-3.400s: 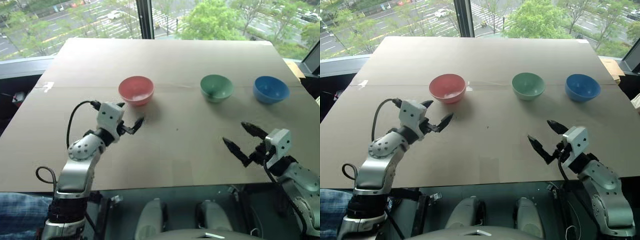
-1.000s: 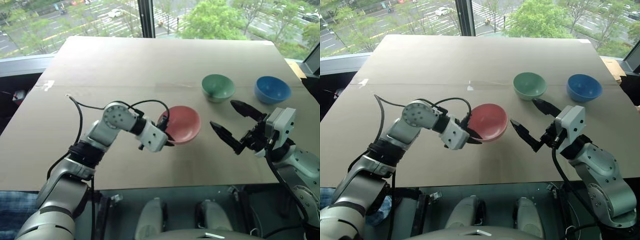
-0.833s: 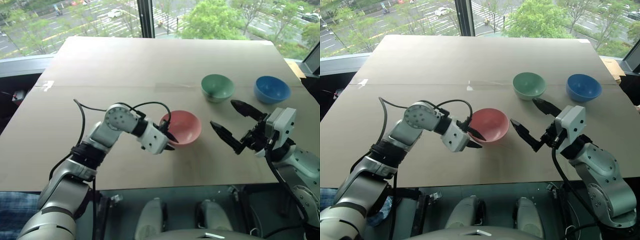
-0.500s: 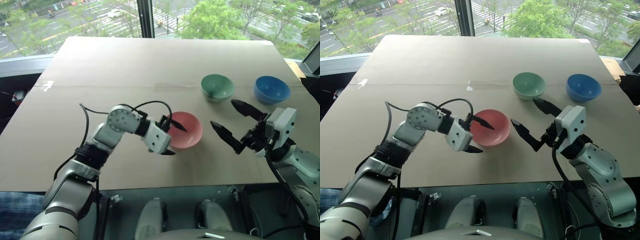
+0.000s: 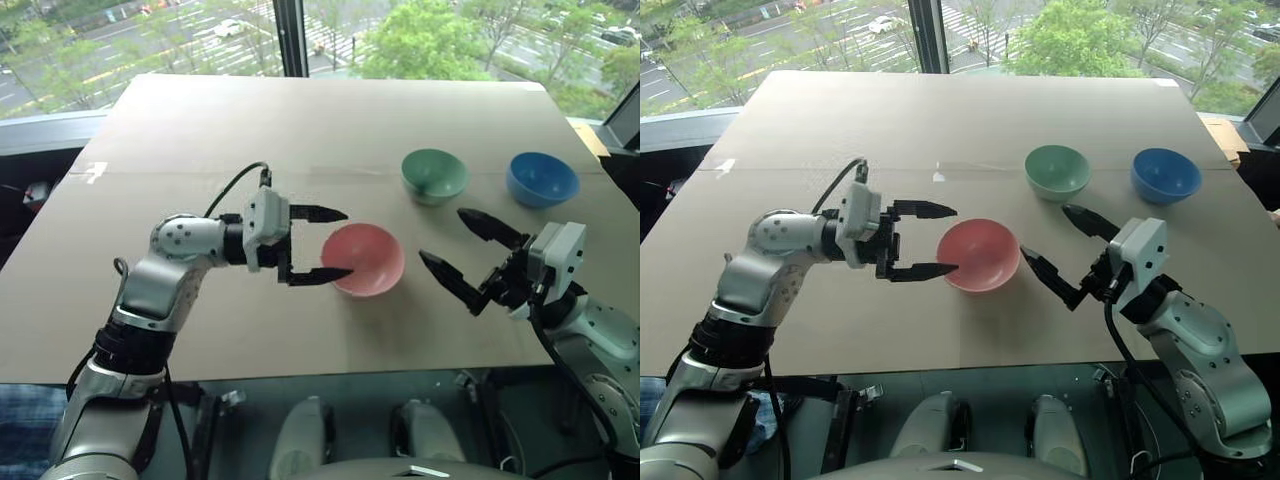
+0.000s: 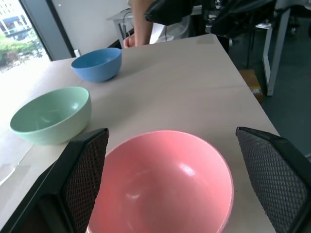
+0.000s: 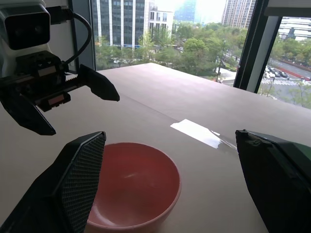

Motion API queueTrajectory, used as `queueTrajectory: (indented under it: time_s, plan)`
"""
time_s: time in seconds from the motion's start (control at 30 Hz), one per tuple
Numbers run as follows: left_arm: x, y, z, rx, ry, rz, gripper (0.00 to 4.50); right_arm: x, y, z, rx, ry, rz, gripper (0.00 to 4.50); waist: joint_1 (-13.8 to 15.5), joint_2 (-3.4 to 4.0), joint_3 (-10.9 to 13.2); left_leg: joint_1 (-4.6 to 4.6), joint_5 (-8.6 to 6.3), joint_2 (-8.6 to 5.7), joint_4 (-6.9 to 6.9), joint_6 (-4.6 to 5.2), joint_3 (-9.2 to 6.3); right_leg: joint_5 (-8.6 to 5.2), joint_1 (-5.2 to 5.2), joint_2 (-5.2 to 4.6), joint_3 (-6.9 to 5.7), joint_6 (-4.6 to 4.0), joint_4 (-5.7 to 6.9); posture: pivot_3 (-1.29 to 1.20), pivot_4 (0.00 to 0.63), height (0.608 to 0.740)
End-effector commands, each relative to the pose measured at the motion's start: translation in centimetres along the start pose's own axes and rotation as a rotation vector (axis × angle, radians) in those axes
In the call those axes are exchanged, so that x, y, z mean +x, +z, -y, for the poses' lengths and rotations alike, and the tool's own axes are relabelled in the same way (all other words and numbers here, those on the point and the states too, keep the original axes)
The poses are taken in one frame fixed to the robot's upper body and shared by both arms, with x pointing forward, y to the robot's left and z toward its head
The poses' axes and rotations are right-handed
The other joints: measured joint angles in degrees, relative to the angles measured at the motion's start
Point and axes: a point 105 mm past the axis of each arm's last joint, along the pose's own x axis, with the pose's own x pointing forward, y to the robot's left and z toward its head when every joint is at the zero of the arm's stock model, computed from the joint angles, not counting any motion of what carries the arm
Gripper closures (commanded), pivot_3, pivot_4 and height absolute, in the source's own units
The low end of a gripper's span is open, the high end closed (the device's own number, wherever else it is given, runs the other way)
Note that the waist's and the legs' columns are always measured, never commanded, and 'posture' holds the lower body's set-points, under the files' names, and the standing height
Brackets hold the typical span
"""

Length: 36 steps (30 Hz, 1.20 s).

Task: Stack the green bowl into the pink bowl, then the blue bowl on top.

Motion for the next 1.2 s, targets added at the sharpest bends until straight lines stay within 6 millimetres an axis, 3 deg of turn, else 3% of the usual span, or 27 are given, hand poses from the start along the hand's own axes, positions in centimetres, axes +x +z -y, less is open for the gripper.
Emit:
queueTrajectory:
  time_s: [0.03,0.2,0.3,0.37,0.6,0.77,0.9,1.07,1.2]
  plan:
    - [-2.3,0.5,0.0,-0.035,0.14,-0.013,0.08,0.3,0.8,0.3,-0.037,0.033,0.033,0.0,-0.07,0.0,0.0,0.0,0.0,0.0,-0.02,-0.01,0.0,0.0,-0.01,0.02,-0.01,0.0,0.0,0.0,0.15,0.74]
    - [-5.9,-1.0,0.6,-0.106,0.315,-0.098,0.08,0.4,-0.4,2.0,-0.051,-0.015,-0.014,0.0,0.26,0.02,0.01,0.02,0.01,0.03,-0.02,-0.01,-0.01,-0.01,0.01,-0.03,-0.02,-0.02,0.0,0.0,0.15,0.74]
    - [-8.3,-1.1,0.8,-0.11,0.405,-0.129,0.08,0.3,-3.1,3.5,-0.063,-0.079,-0.227,0.0,0.14,0.02,0.01,0.02,0.0,0.01,-0.01,-0.01,0.01,-0.01,0.02,-0.06,-0.01,-0.02,-0.01,0.0,0.15,0.74]
    - [-9.3,-1.0,0.9,-0.105,0.438,-0.14,0.08,0.8,-3.1,4.1,-0.09,-0.061,-0.217,0.0,0.3,-0.01,0.0,0.01,0.0,0.0,-0.01,-0.01,0.01,-0.02,0.0,-0.11,-0.03,-0.03,-0.01,0.0,0.15,0.74]
    - [-12.2,0.0,0.3,-0.137,0.532,-0.052,0.08,3.7,-4.5,10.2,-0.388,-0.075,-0.358,0.0,-0.11,0.11,0.07,0.06,0.01,-0.03,-0.02,-0.03,0.09,-0.01,-0.01,-0.06,-0.01,-0.03,-0.02,0.0,0.15,0.74]
    - [-12.7,-1.0,0.8,-0.192,0.518,-0.06,0.08,5.3,-6.0,14.5,-0.511,-0.075,-0.569,0.0,-0.82,0.16,0.11,0.04,0.01,-0.08,-0.12,-0.03,0.14,-0.01,-0.08,-0.04,0.02,-0.03,-0.05,0.0,0.15,0.74]
    - [-12.5,-1.4,1.0,-0.218,0.507,-0.051,0.08,6.7,-7.0,16.2,-0.572,-0.038,-0.66,0.0,-1.15,0.19,0.15,-0.03,0.01,-0.08,-0.21,-0.04,0.13,-0.01,-0.1,-0.06,-0.04,-0.03,-0.12,0.0,0.15,0.74]
    - [-12.4,-2.0,1.1,-0.236,0.518,-0.063,0.08,8.5,-8.9,15.6,-0.594,0.089,-0.752,0.0,-1.78,0.21,0.16,0.0,0.01,-0.06,-0.22,-0.05,0.18,-0.01,-0.11,-0.06,0.01,-0.02,-0.09,0.0,0.15,0.74]
    - [-12.2,-2.2,1.5,-0.256,0.498,-0.068,0.08,10.6,-9.1,15.3,-0.708,0.147,-0.79,0.0,-2.64,0.22,0.17,0.04,0.03,-0.02,-0.23,-0.08,0.21,0.0,-0.12,-0.05,0.03,-0.03,-0.05,0.0,0.15,0.74]
